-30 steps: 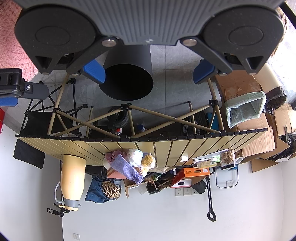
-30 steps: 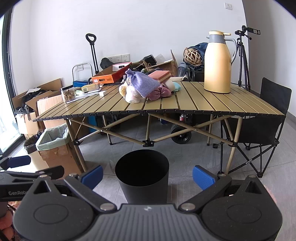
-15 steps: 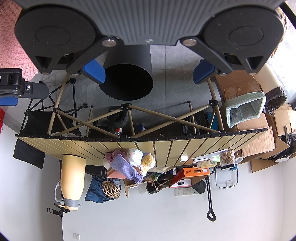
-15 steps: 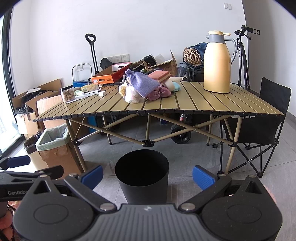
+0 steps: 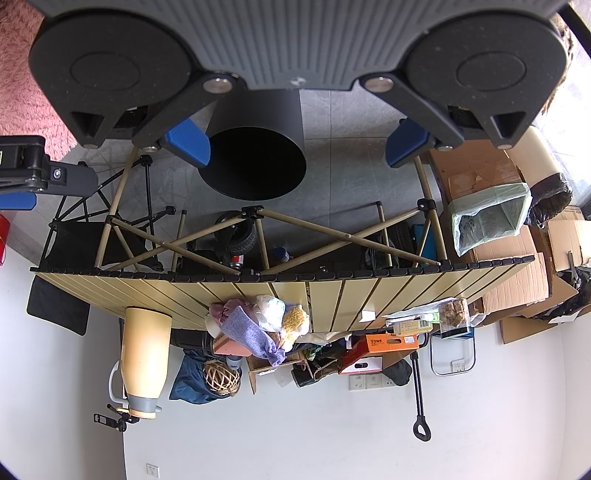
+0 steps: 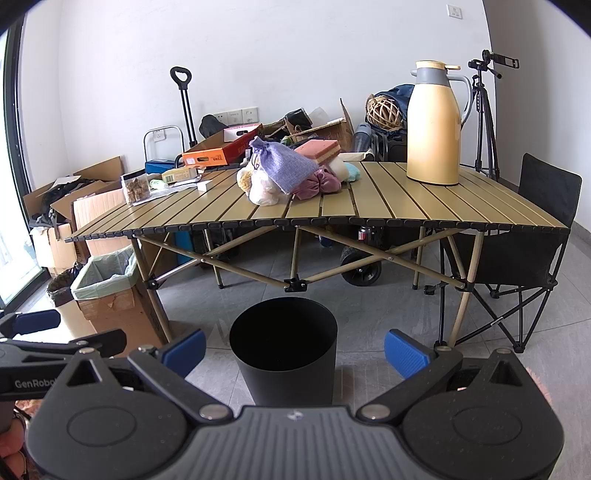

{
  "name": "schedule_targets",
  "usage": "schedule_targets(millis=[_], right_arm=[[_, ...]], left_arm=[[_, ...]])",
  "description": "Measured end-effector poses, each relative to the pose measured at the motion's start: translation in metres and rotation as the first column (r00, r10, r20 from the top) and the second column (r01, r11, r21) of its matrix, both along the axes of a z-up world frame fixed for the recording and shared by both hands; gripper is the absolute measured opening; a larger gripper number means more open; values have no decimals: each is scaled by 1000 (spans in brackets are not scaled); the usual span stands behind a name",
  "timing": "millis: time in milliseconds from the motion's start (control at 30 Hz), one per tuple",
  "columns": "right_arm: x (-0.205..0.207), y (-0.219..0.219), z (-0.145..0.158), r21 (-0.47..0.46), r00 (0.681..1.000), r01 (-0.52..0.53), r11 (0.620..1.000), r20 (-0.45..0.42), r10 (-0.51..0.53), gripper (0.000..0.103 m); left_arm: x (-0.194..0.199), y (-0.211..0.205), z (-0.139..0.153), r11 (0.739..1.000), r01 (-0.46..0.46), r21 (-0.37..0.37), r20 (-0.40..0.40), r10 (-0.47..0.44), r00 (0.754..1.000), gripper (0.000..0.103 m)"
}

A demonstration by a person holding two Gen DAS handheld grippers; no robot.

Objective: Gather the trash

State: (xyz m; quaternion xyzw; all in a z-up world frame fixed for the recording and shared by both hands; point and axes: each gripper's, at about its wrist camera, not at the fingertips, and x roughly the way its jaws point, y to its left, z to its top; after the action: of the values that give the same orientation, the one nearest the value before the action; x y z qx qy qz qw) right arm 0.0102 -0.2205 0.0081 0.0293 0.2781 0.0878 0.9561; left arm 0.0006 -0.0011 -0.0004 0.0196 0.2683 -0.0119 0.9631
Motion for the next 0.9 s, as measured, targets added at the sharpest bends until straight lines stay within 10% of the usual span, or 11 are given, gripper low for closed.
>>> schedule_targets(millis=[900], right_arm=[[31, -10, 1, -16, 999, 23, 1000, 43, -23, 103]], left_arm=[[30, -5, 5, 1000, 12, 19, 9, -12, 1000, 103]])
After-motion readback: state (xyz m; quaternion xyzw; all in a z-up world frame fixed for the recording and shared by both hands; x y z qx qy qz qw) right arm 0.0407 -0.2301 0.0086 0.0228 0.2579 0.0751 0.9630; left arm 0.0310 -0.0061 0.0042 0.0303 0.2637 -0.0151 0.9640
